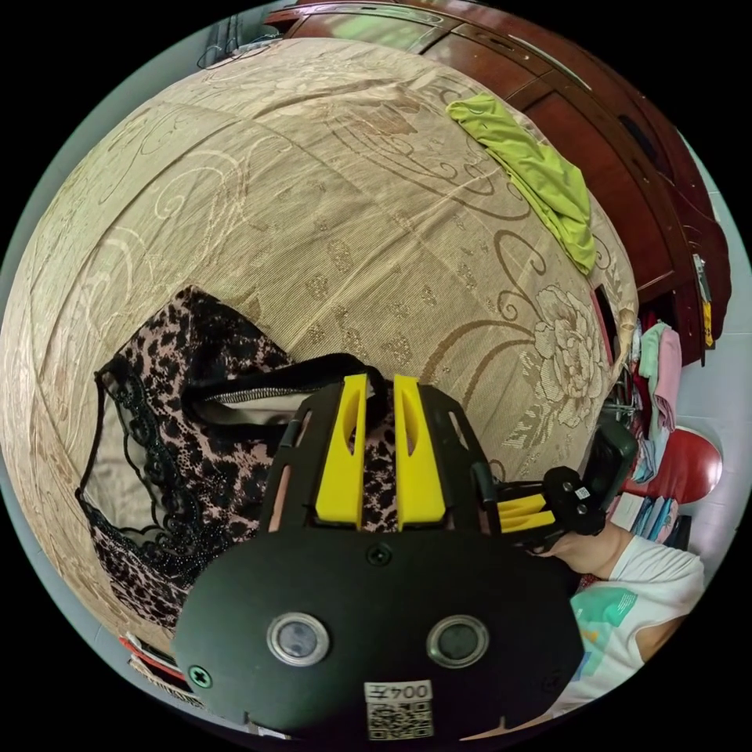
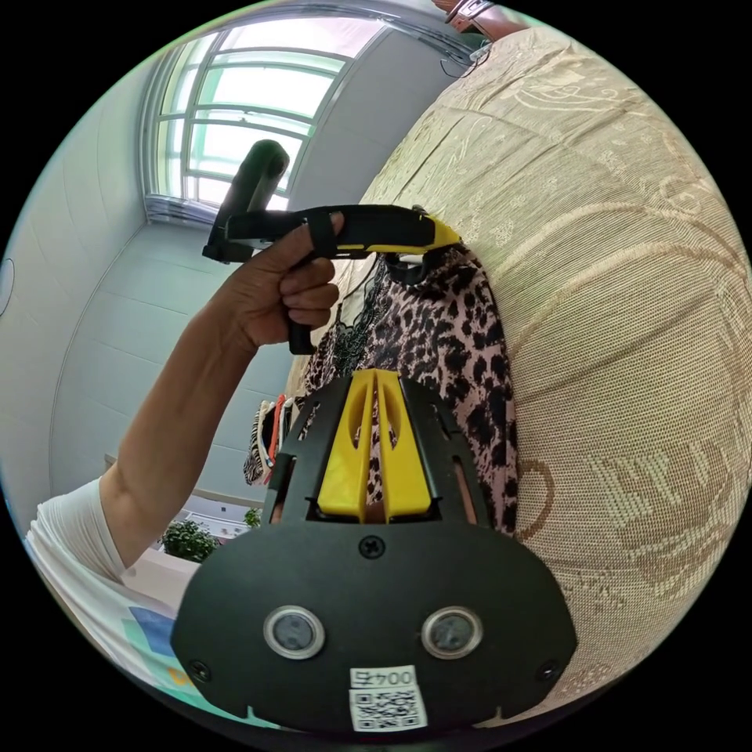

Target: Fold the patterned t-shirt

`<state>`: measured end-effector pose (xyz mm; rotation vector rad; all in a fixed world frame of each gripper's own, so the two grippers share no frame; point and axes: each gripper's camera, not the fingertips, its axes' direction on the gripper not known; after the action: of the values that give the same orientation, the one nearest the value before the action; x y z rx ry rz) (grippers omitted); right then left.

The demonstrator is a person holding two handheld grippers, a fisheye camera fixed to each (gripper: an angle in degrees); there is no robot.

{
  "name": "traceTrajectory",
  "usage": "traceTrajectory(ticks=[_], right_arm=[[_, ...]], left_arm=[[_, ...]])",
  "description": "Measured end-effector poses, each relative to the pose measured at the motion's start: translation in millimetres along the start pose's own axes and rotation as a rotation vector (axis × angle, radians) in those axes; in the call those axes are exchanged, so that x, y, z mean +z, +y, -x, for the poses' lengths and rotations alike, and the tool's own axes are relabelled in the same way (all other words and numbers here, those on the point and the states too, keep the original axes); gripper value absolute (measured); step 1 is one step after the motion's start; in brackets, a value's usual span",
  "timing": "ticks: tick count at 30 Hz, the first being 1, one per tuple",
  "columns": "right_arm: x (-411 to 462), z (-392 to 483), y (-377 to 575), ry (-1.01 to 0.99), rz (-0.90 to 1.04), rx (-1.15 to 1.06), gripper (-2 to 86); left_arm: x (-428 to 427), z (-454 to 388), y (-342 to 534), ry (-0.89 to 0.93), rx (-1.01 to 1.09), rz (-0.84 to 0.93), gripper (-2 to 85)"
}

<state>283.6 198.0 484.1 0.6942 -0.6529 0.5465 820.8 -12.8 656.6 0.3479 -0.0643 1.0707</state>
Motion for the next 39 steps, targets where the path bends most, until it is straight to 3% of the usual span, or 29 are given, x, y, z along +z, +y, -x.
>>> traceTrajectory(ticks=[5,11,20,27,32,35,39], right_arm=[[-9,2,0,-0.002,-0.012,0.0,-0.7],[-26,13,5,0.061,-0.09,-0.016,-0.7],[-30,22,9,0.135,-0.129,-0.004,-0.7],[-25,25,7,0.157,-0.104,0.008,-0.7],[-22,30,5,0.183,-0.095,0.009,-0.7],[-18,32,3,0.209,-0.074,0.021,-0.7],[-17,37,2,0.293,-0.07,0.038,-0.7]], left_arm=[[-6,-2,17,0.003,0.012,0.0,3.7],[-36,-4,86,-0.007,0.002,-0.139,3.3],[-29,26,256,0.043,-0.234,-0.61,3.3],[8,62,337,0.191,-0.481,-0.629,3.2],[-19,73,351,0.138,-0.477,-0.626,3.1],[-27,80,346,0.116,-0.483,-0.525,3.3],[-14,101,351,0.267,-0.514,-0.46,3.9]])
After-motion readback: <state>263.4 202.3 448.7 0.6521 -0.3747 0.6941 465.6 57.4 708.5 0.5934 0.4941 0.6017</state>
